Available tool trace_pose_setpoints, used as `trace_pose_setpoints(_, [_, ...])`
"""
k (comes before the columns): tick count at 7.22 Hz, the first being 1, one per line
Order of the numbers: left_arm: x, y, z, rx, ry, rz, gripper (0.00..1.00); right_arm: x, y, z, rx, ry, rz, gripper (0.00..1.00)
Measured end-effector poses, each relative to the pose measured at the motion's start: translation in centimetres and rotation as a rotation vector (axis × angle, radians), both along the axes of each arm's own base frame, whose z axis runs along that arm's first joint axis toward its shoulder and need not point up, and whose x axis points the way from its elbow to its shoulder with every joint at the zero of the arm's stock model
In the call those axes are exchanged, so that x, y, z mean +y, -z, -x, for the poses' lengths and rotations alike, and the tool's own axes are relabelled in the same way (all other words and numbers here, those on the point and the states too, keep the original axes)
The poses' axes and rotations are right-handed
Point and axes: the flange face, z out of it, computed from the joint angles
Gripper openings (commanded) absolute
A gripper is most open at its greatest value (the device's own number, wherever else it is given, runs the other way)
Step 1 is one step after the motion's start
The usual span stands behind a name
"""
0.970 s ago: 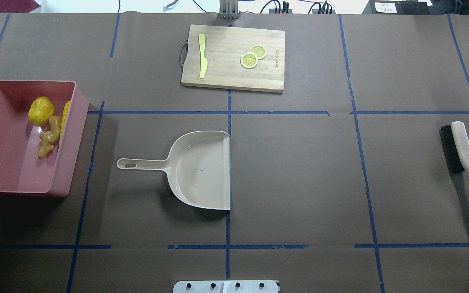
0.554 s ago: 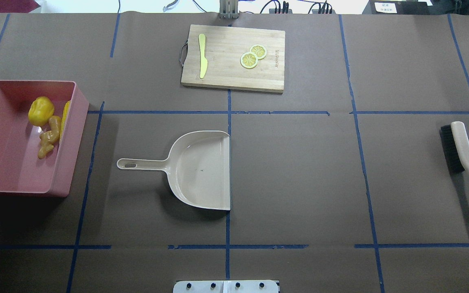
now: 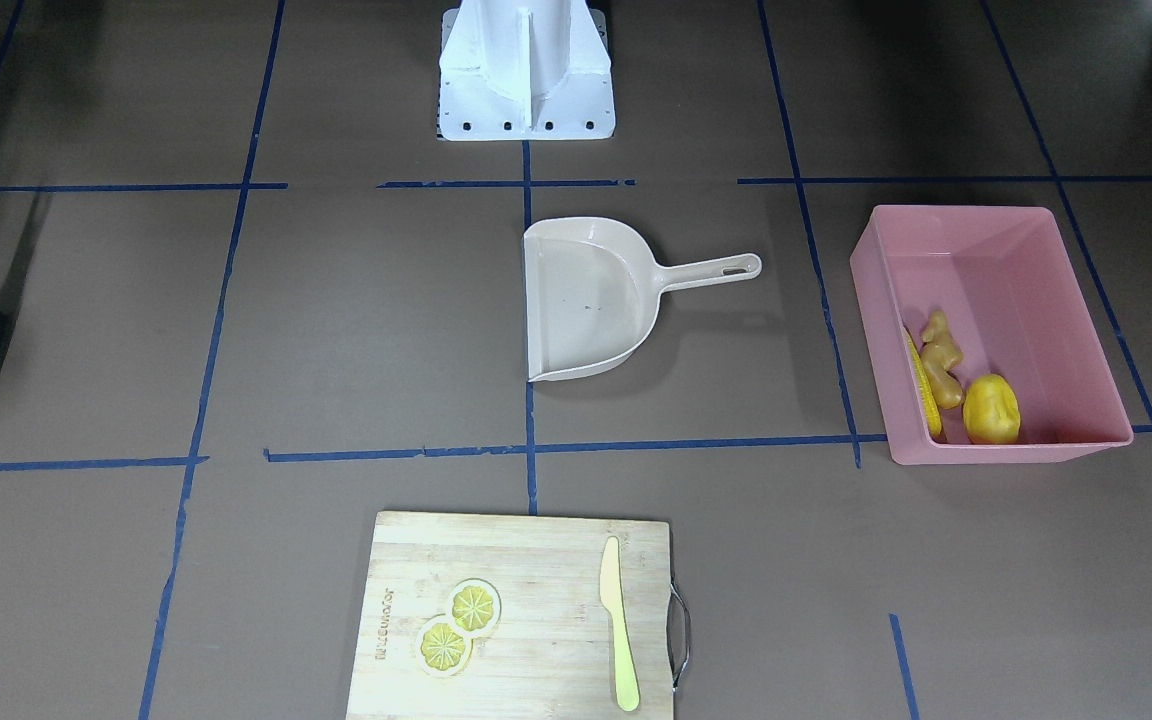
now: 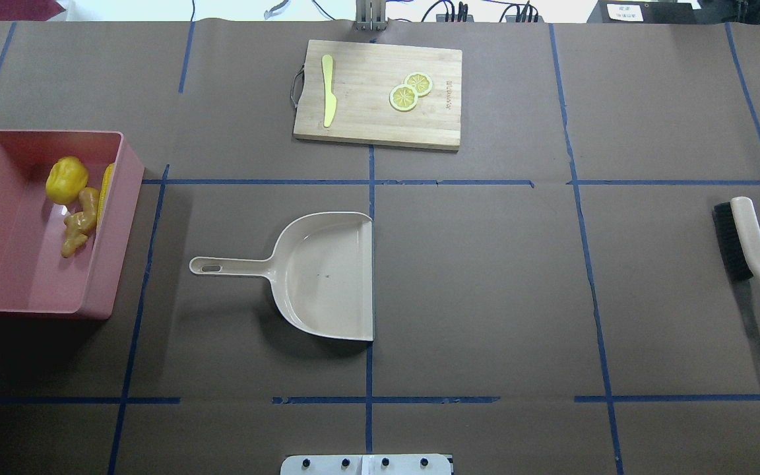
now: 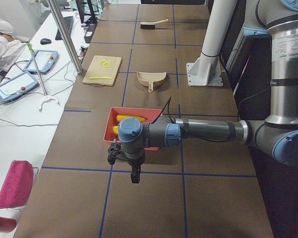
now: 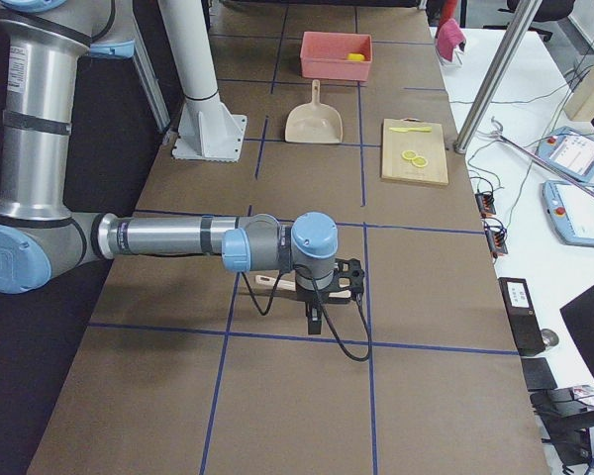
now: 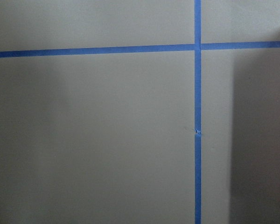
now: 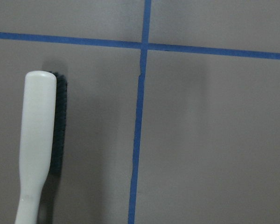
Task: Sweep and dump trash into bin
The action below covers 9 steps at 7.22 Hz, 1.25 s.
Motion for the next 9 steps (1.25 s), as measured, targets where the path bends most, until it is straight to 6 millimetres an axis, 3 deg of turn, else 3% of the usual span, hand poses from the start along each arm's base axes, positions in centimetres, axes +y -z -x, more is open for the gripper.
trace_pose_setpoints(9, [0.01,-0.11,-0.33,0.000,-0.010,-0.001,1.00,0.37,-0.65,0.02,-0.017,-0.004,0.022,1.00])
